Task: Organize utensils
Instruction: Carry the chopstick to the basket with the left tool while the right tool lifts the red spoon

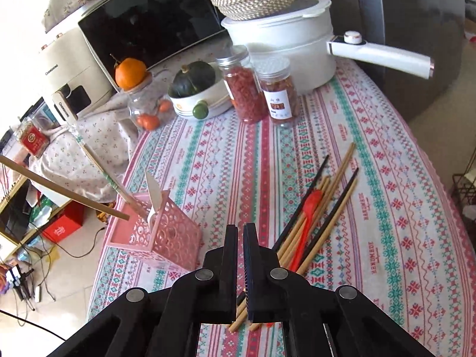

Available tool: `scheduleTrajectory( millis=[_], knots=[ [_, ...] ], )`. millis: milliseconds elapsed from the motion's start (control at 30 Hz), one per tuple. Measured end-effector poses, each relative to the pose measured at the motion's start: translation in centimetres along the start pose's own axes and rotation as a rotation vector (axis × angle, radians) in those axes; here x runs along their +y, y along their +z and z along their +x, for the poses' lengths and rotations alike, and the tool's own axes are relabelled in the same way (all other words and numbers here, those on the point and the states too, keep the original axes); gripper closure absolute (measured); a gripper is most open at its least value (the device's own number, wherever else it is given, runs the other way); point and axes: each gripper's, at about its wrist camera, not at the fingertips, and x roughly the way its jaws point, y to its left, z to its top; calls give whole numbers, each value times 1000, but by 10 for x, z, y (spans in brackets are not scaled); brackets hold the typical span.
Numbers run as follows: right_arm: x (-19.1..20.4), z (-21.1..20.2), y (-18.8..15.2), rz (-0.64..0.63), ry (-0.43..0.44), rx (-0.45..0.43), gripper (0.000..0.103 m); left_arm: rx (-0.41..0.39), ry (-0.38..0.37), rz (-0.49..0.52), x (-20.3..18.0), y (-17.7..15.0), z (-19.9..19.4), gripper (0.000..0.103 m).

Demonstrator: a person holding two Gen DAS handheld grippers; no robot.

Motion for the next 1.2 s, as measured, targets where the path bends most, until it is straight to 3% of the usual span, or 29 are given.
scheduleTrajectory(
  millis=[67,200,267,500,600,633,1000,1033,1200],
  knots=[
    [-7,6,2,27,23,35,96,6,29,25,-4,-1,6,97],
    [-30,16,11,71,8,81,48,42,64,52,-7,-6,24,97],
    [-48,19,20,110,-18,82,42,62,69,48,-6,-8,34,97],
    [-93,52,37,198,-74,121,42,65,61,22,-7,-5,38,97],
    [-95,75,39,172,-68,175,58,50,57,17,-8,-3,33,97],
    [-95,84,39,159,-71,192,59,46,55,16,-8,-3,31,97],
    [-109,155,36,122,-231,316,61,37,52,36,-5,-5,20,97],
    [-108,154,37,115,-238,292,72,40,54,37,-5,-5,20,97],
    [-113,147,36,155,-221,273,75,60,62,12,0,-6,24,97]
  ],
)
